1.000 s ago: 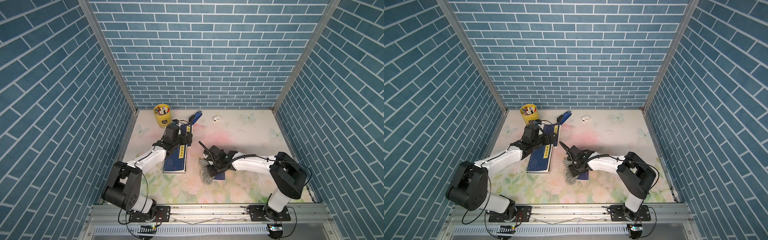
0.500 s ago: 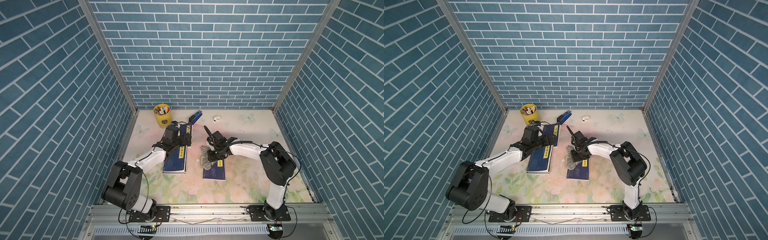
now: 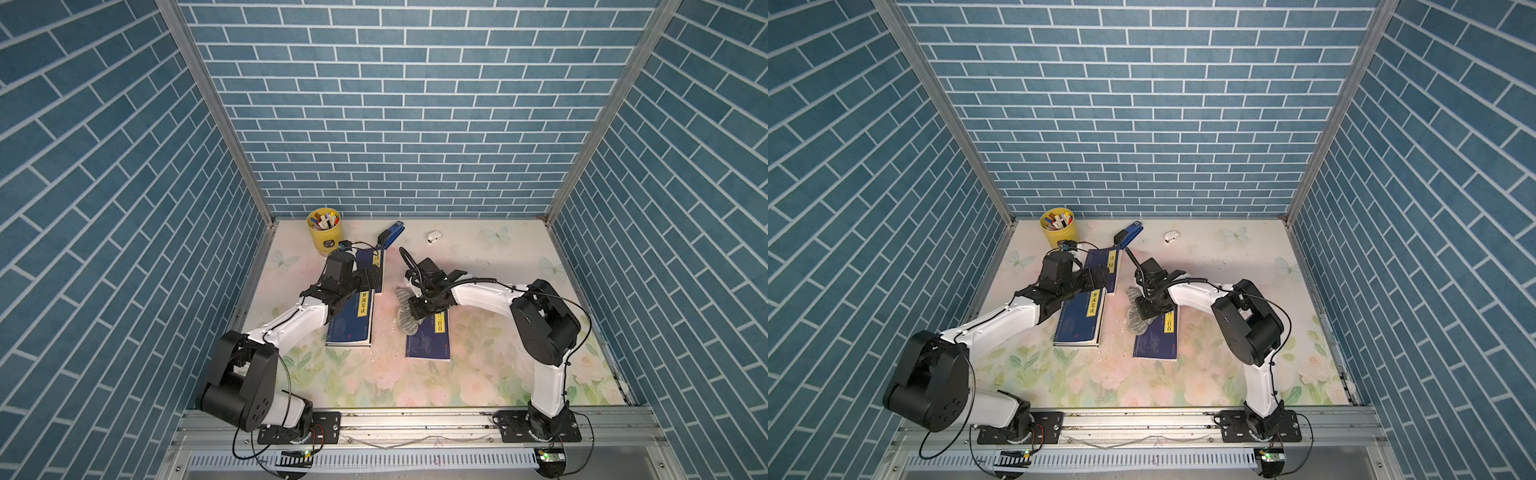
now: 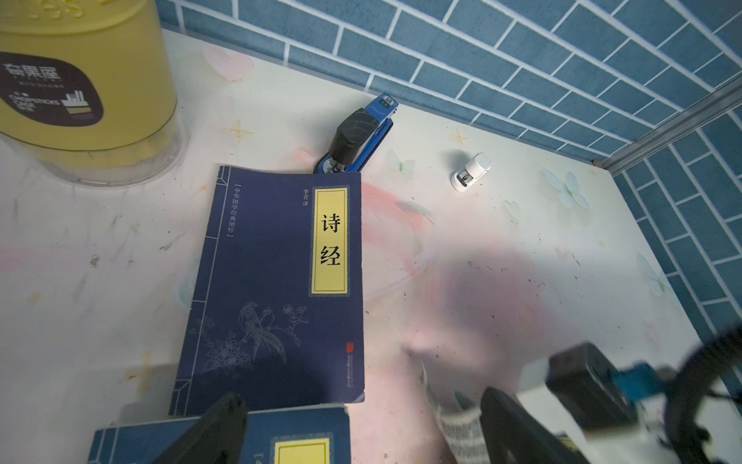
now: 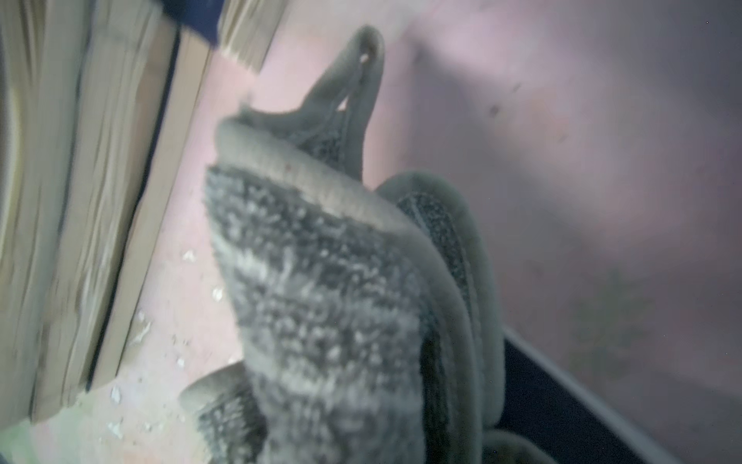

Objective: Wipe the cover of the book
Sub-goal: Wipe the dirt from the cover of the book.

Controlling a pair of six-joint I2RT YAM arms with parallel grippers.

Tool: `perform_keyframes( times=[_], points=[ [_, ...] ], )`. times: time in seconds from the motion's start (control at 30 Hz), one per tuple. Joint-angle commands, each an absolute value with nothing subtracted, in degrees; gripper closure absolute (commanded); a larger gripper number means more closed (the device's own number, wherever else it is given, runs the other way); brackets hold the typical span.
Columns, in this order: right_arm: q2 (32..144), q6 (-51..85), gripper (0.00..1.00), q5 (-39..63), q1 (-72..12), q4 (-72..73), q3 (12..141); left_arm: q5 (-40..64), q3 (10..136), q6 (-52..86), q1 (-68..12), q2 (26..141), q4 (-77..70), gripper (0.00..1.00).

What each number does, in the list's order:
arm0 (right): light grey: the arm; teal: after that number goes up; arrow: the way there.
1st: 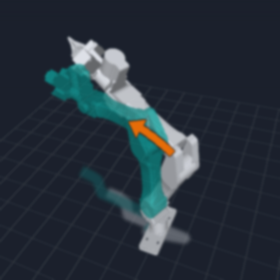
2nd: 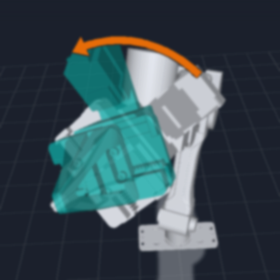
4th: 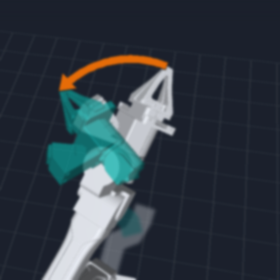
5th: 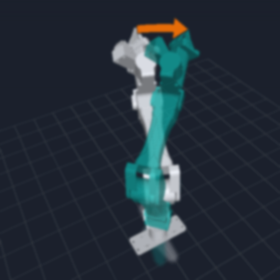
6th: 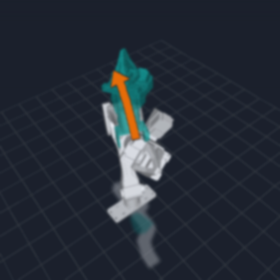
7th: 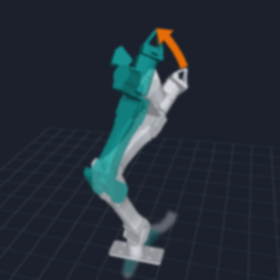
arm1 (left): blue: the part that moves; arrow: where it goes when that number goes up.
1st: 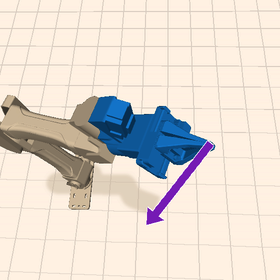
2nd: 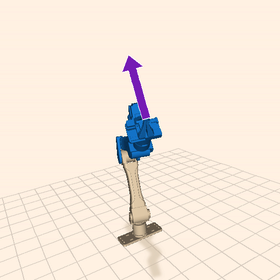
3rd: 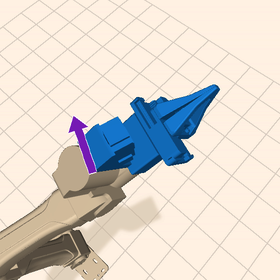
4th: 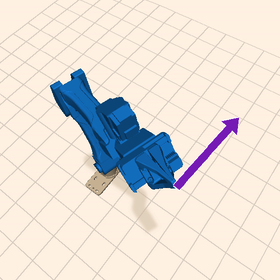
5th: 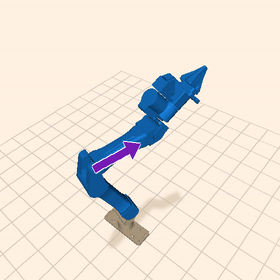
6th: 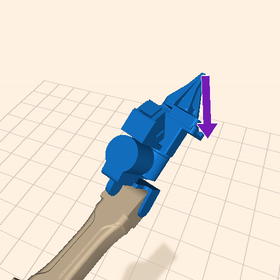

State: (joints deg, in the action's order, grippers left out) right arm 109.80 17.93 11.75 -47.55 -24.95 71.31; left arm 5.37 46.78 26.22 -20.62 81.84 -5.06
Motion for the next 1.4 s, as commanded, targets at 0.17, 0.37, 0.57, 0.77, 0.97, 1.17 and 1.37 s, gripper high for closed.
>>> perform_keyframes(
  times=[0.17,0.37,0.57,0.77,0.97,1.17,1.37],
  points=[
    [110.68,18.57,1.0,8.75,-49.8,-30.68,64.55,5.25,47.97,25.7,-19.93,81.97,-5.27,0.04],
    [116.73,16.68,1.0,8.39,-43.81,-30.37,73.52,5.15,47.4,25.36,-19.95,80.58,-4.27,0.04],
    [118.07,14.53,1.0,11.22,-44.92,-32.64,76.62,4.13,45.58,25.35,-19.36,78.19,-3.91,0.04],
    [111.65,17.15,1.0,10.9,-51.06,-31.89,66.0,4.49,46.17,25.4,-18.9,79.47,-4.63,0.04],
    [103.19,23.54,1.0,12.21,-57.2,-28.52,54.7,5.26,47.96,25.38,-18.65,82.02,-5.32,0.04],
    [100.8,24.15,1.0,10.19,-58.27,-27.49,51.82,5.95,47.47,26.14,-18.63,82.79,-6.46,0.04],
    [105.83,21.43,1.0,7.85,-51.65,-26.64,57.31,6.57,47.2,26.09,-18.63,82.18,-5.74,0.04]
  ],
)
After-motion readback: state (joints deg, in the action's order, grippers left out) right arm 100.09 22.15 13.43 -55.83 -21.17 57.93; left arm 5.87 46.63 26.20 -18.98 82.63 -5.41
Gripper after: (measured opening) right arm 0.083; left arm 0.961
